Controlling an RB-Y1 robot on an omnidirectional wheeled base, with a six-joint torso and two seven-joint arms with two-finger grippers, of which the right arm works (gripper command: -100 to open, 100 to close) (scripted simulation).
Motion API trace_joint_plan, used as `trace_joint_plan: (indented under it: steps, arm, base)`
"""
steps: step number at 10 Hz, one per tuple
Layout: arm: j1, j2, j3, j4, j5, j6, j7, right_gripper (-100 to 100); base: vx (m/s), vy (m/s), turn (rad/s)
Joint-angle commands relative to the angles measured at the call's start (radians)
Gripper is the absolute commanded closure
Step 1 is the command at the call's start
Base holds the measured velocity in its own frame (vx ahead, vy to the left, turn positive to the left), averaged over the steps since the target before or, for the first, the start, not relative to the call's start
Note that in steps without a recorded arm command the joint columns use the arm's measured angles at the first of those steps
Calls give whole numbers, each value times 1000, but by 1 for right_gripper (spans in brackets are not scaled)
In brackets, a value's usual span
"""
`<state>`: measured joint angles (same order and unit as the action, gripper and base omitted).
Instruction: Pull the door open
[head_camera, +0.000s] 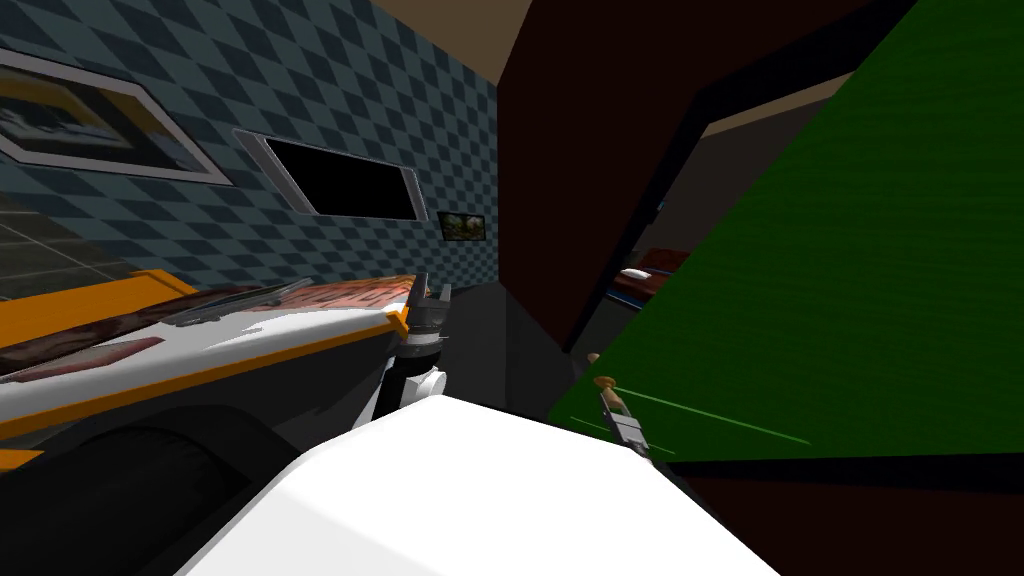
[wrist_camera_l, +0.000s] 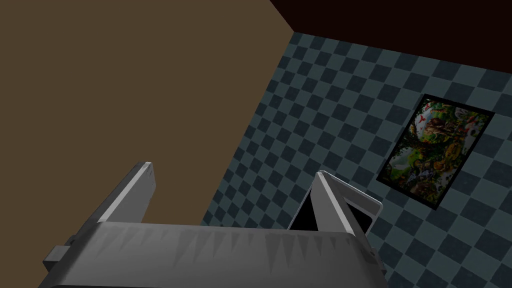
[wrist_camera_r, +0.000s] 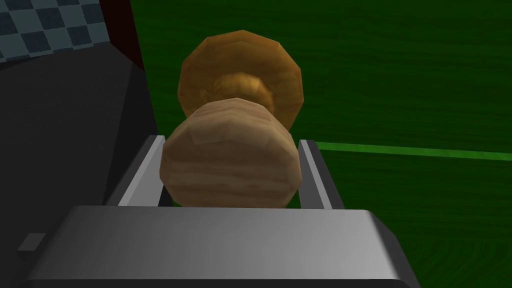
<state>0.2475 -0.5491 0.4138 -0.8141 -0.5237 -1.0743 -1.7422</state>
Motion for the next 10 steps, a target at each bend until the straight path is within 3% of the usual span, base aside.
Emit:
trace_joint_plan:
  steps: [1,6,7,10]
  arm:
    - [11,-12,13,8,7,-30,-15,100]
    - [29,-38,43,37,23,-98,-53,100]
    - [27,-33,42,35,22,-84,-47,100]
    - [25,-39,54,54,27,-107,-60,100]
  base:
    - [-235,-78,162]
    - [-194,-47,116]
    - [-72,-21,25]
    - [-151,-45,124]
